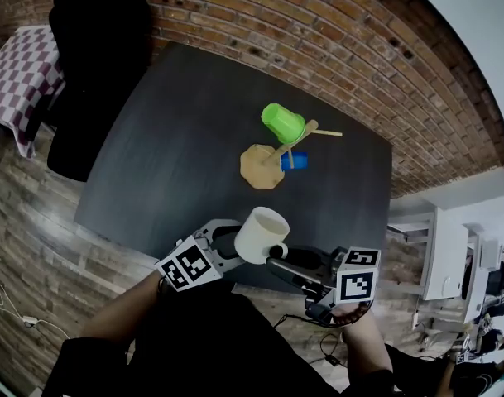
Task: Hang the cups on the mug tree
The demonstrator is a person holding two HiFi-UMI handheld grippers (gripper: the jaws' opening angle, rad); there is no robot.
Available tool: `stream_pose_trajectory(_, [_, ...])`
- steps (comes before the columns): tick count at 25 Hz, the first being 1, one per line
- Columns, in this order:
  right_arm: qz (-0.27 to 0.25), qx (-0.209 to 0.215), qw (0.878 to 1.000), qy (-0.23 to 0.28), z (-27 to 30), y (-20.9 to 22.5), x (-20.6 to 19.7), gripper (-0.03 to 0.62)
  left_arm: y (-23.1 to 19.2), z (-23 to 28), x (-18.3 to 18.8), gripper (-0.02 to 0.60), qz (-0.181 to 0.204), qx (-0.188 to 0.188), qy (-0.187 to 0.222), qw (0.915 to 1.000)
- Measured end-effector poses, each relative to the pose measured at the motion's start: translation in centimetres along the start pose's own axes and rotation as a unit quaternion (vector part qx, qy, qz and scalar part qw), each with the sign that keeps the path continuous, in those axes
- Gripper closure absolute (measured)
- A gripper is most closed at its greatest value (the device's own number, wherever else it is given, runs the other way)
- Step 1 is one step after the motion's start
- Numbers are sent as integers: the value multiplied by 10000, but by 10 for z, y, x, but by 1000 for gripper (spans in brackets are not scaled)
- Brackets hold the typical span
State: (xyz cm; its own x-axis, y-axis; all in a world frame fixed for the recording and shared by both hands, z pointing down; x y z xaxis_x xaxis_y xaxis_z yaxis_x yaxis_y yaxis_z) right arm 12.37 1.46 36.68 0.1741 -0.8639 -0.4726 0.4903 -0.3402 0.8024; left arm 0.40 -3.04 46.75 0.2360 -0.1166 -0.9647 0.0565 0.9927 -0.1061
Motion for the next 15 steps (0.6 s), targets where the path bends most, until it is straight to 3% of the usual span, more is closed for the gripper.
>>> stream_pose_trajectory(8, [-157, -58, 9993, -324, -16, 18, 7, 498, -4, 12, 7, 335, 24, 41, -8, 10000])
stream_pose_trajectory(11, [353, 316, 9987, 167, -22, 30, 21, 524, -11, 12, 12, 336, -218, 35, 168, 9996])
stream_pose_trajectory(15, [1213, 1034, 9802, 1177, -28, 48, 35, 534, -24, 7, 22, 334, -560, 90, 385, 9976])
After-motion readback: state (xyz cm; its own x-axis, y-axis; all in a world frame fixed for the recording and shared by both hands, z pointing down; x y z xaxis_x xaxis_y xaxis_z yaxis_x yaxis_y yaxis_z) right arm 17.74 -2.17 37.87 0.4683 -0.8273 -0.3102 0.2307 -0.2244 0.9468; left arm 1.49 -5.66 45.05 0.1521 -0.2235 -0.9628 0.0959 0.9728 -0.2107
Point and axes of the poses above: the fingertips, and each gripper's own axes: z forward along the fingers, y to its right, x out of its top, the point moved 7 cm from there along -z, backward along the fingers, and after that the axes turned 4 degrees about z, right-handed, at the moved point
